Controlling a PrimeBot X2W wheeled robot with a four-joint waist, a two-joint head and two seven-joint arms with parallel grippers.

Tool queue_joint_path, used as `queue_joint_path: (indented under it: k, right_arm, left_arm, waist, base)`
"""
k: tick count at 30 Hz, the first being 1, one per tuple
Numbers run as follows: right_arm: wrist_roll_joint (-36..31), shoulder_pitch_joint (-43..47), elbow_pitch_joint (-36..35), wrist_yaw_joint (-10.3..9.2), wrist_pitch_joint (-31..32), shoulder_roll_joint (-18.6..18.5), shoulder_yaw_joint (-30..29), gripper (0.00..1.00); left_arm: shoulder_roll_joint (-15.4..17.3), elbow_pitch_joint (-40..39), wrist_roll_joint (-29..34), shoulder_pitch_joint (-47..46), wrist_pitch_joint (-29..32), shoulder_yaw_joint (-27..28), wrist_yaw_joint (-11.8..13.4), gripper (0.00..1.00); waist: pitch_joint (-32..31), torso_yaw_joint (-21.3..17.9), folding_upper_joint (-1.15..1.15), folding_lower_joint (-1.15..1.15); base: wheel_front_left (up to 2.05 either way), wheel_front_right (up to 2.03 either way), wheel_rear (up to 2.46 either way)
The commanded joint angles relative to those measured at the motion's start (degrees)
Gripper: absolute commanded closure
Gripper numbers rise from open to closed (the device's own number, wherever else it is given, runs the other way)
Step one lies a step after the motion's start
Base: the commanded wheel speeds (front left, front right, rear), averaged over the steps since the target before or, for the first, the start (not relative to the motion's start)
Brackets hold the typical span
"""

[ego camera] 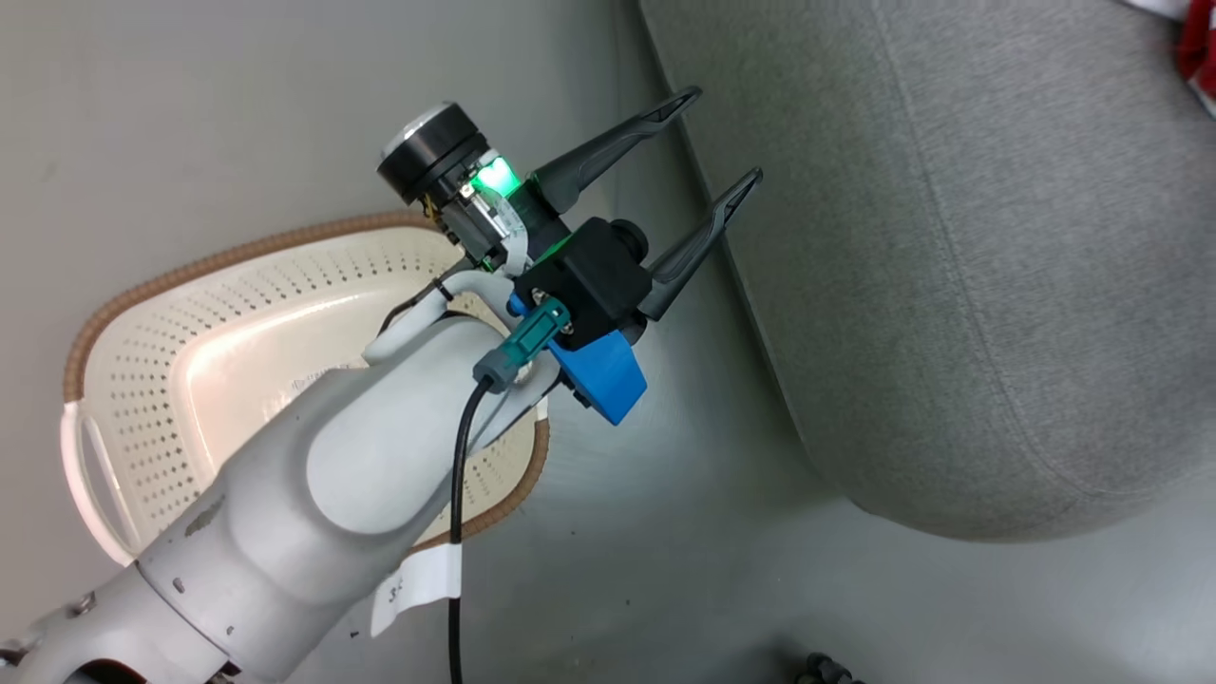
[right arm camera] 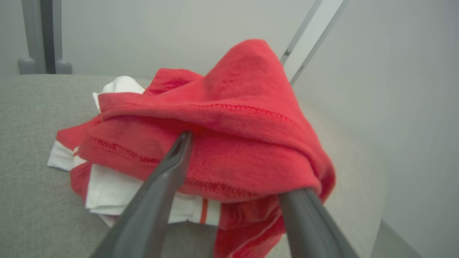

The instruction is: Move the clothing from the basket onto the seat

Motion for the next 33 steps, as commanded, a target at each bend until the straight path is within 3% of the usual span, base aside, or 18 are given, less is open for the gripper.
queue_joint_path:
  k: [1,11,18,33]
  right_arm:
    - [0.12,2.42,-0.63,-0.01,-0.19,0.81,-0.44,0.0]
    - [-1.19,14.04,-3.58,0.0,-0.2,2.42,0.78,0.0]
    - [-2.15,18.07,-11.63,0.0,-0.19,3.72,2.82,0.0]
    - [-0.81,20.63,-21.72,0.0,-0.19,6.76,16.29,0.0]
  left_arm:
    - [-0.24,0.23,-0.38,0.77,-0.44,0.32,0.33,0.0]
    - [-2.28,0.82,-1.79,4.6,-0.93,1.57,0.75,0.0]
    - [-2.77,-1.11,-1.91,9.31,-0.96,4.91,1.39,0.0]
    - [-3.77,-7.68,0.56,22.41,-0.96,21.7,6.42,0.0]
  waist:
    - [-1.84,-0.27,0.0,0.0]
    - [-8.72,-0.28,0.0,0.0]
    - [-14.12,0.05,0.0,0.0]
    - [-23.79,7.06,0.0,0.0]
  base:
    - [0.0,0.0,0.0]
    - [0.0,0.0,0.0]
    - [0.0,0.0,0.0]
    - [0.0,0.0,0.0]
